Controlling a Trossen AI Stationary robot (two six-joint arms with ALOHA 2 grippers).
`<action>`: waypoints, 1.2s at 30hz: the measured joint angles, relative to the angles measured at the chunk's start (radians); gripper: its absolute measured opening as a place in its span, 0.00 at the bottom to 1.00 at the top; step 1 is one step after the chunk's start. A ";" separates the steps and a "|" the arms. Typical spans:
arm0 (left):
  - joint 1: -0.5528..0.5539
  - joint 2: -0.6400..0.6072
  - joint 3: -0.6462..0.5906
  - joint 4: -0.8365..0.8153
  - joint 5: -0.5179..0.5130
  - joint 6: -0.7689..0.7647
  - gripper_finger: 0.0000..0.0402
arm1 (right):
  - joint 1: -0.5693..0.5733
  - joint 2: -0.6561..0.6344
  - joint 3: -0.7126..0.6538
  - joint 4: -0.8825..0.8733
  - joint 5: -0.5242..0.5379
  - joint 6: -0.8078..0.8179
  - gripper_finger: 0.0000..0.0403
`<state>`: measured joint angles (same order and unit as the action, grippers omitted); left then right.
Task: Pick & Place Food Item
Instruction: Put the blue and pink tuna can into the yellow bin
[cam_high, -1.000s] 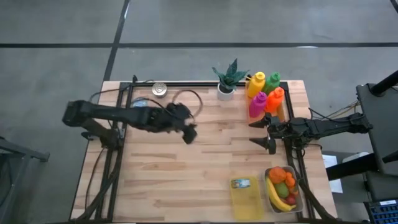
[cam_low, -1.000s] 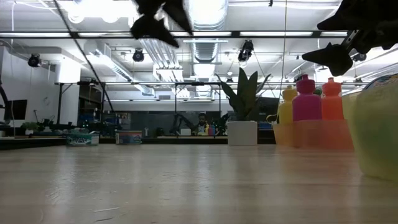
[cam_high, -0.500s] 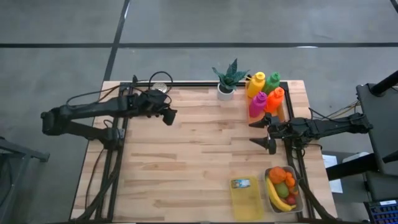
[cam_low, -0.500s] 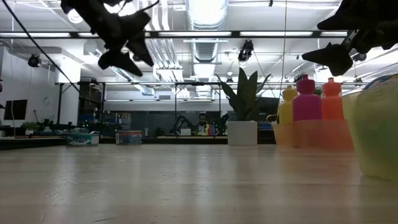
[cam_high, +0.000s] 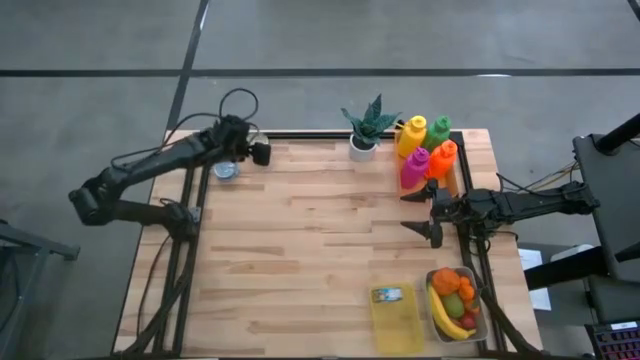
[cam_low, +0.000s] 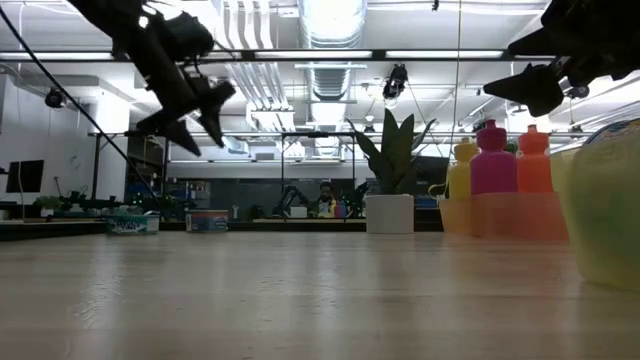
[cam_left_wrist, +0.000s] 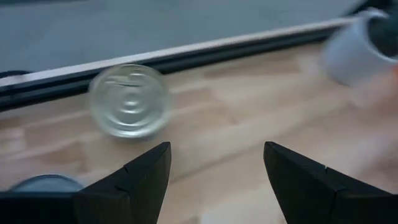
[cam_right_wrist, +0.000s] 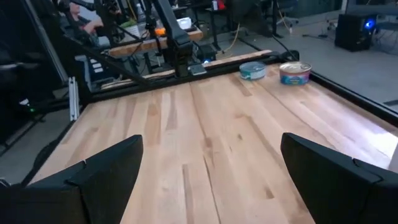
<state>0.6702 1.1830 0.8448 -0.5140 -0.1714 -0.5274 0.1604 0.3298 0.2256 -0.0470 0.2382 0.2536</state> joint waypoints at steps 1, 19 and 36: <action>0.027 0.018 0.001 0.003 0.000 0.000 0.66 | 0.000 0.000 0.000 0.000 0.000 0.012 0.94; 0.158 0.477 0.143 0.111 -0.024 0.109 0.66 | 0.000 0.000 0.000 0.000 -0.001 0.136 0.94; 0.210 0.491 0.129 0.087 -0.076 0.037 0.66 | 0.000 0.000 -0.026 -0.008 -0.002 0.128 0.94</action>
<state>0.8804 1.6740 0.9734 -0.4273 -0.2474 -0.4900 0.1608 0.3302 0.1993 -0.0553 0.2367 0.3820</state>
